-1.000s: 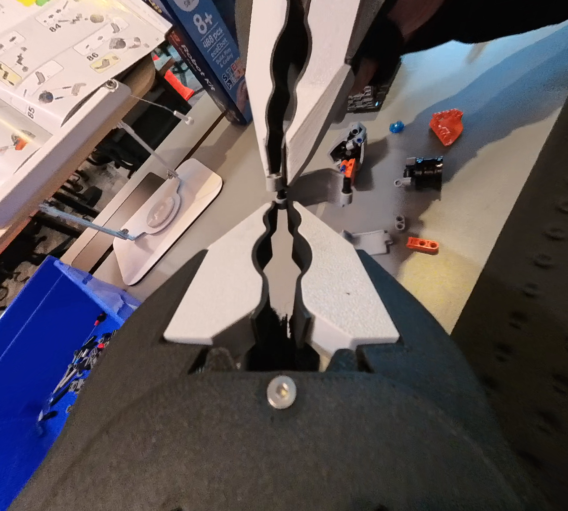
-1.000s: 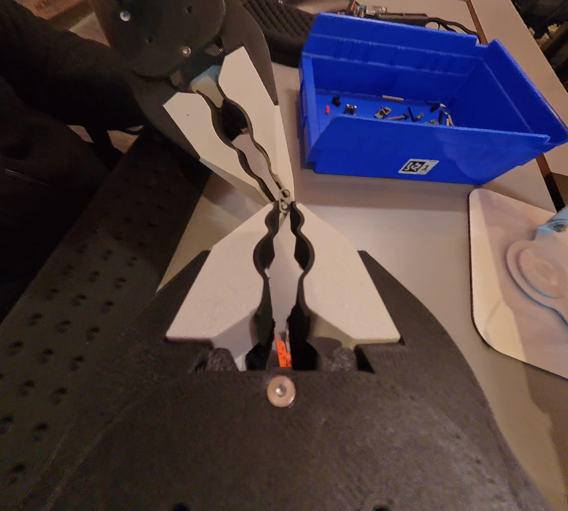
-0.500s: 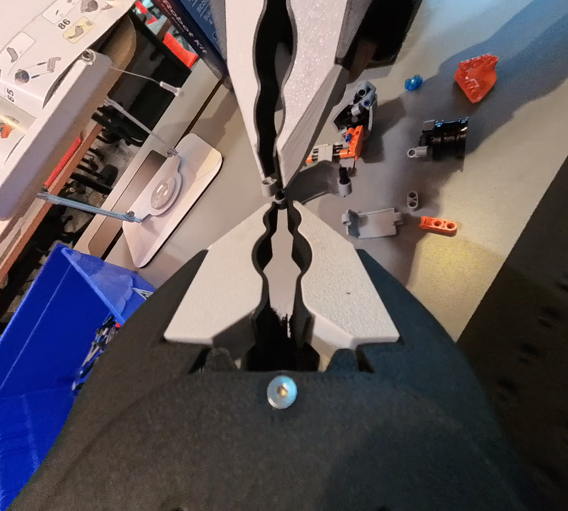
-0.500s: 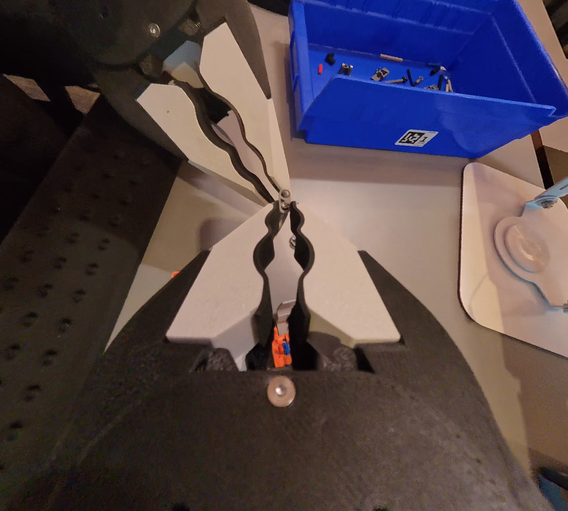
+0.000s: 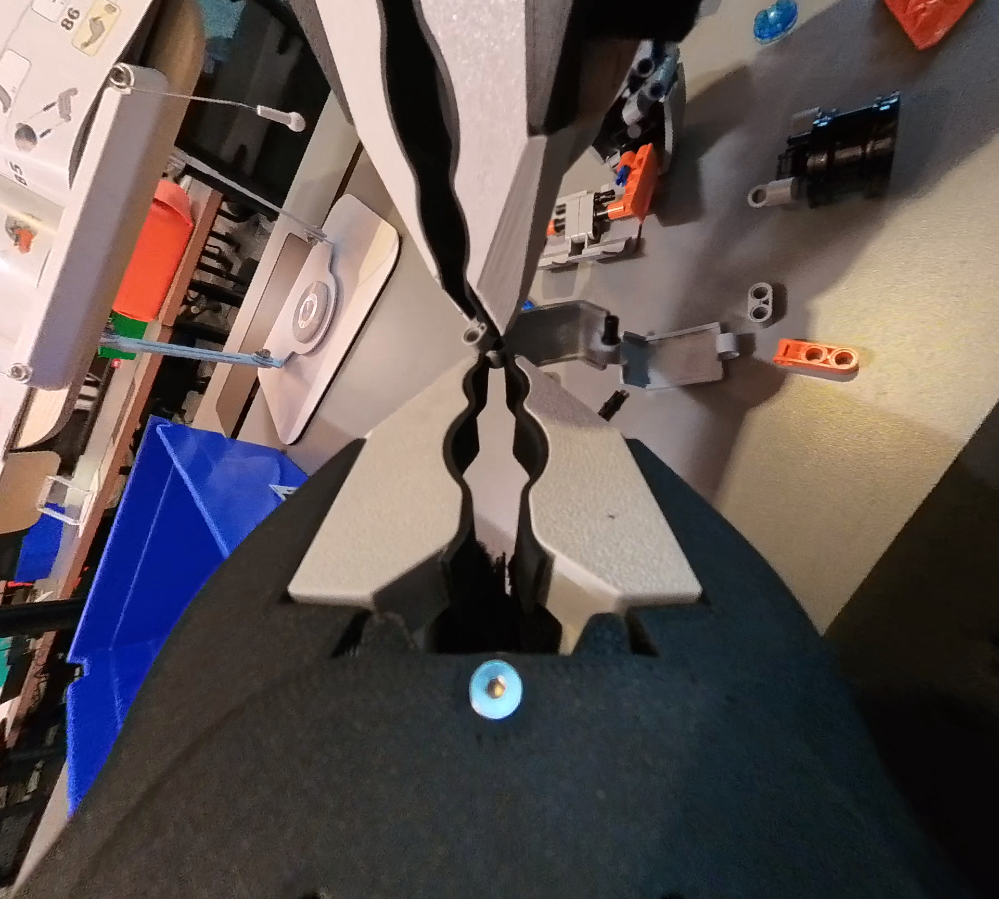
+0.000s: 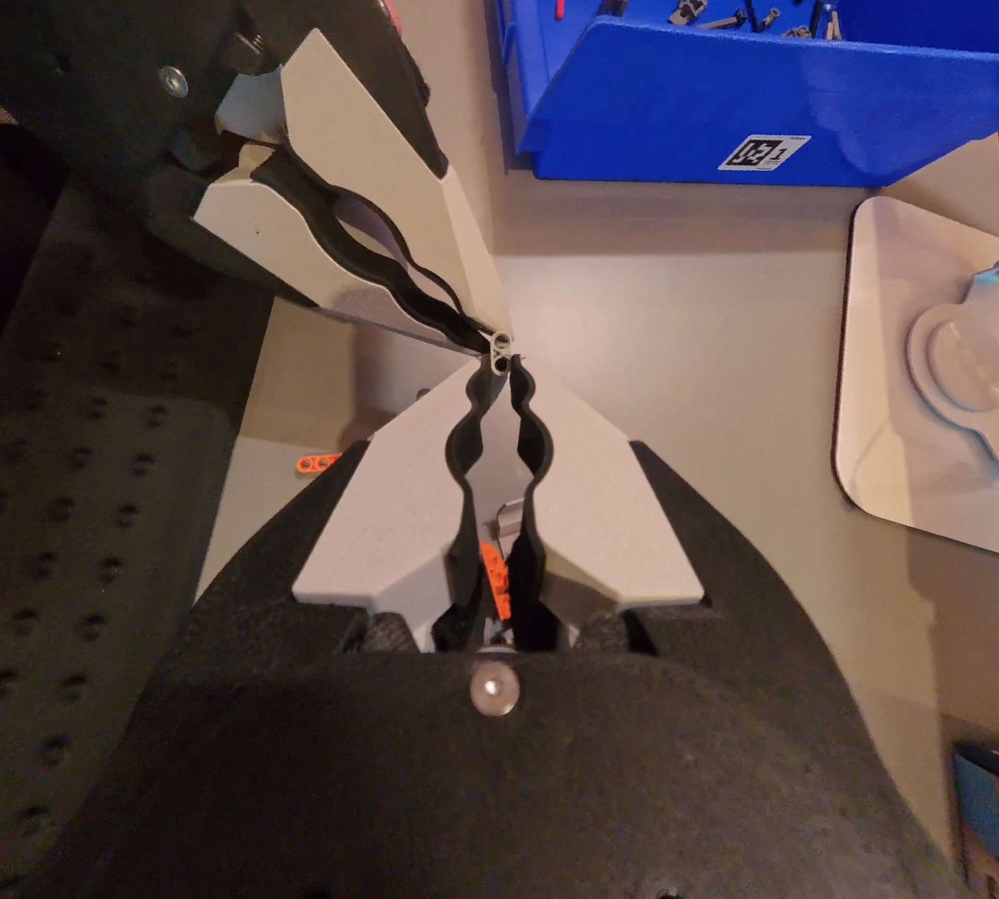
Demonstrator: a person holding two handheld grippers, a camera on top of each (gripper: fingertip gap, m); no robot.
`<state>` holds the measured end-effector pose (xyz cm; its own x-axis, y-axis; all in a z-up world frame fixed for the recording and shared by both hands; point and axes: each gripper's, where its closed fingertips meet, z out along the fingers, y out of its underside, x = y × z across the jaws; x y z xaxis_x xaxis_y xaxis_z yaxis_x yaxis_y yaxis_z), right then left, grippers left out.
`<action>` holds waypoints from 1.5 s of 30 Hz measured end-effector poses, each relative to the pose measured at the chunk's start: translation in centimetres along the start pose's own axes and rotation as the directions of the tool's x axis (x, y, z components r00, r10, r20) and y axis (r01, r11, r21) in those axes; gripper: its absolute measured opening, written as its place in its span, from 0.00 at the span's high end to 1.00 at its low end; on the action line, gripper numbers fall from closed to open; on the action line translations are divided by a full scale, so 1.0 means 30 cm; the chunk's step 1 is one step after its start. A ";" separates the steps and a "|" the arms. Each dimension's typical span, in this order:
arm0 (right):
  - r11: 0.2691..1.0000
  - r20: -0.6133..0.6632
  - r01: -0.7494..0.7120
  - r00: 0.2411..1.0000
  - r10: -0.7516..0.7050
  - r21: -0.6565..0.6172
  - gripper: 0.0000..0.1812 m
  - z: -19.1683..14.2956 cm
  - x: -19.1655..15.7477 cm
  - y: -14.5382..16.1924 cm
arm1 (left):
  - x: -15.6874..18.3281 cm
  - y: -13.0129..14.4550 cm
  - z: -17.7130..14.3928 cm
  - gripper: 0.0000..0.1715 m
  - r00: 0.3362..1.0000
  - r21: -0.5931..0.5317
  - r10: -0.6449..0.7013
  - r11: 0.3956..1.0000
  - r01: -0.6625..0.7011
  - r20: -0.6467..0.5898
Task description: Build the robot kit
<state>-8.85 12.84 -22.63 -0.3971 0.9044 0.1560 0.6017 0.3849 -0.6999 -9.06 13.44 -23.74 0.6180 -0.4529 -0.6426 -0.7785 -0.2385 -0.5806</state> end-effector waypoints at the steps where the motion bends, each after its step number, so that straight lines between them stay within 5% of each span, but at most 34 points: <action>1: 1.000 -0.005 0.002 1.000 -0.002 0.001 0.98 0.003 0.001 0.000 | -0.001 0.002 0.001 0.99 1.000 0.002 -0.006 1.000 0.006 -0.001; 14: 0.973 0.118 -0.102 0.990 0.078 0.210 0.98 -0.020 -0.001 -0.061 | -0.011 -0.025 -0.021 0.99 0.984 0.091 -0.159 0.982 0.166 -0.079; 27: 0.993 0.016 -0.020 1.000 0.018 0.113 0.98 0.002 0.008 -0.033 | -0.008 -0.001 -0.006 0.99 0.988 0.049 -0.146 0.988 0.149 -0.056; 45: 0.961 0.149 -0.185 0.976 0.156 0.206 0.98 0.001 0.013 -0.046 | -0.024 -0.021 -0.013 0.98 0.977 0.089 -0.196 0.975 0.203 -0.080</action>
<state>-9.85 12.66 -21.61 -0.3973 0.9157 -0.0608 0.5091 0.1648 -0.8448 -9.06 13.57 -22.73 0.7479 -0.4645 -0.4742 -0.6239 -0.2482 -0.7410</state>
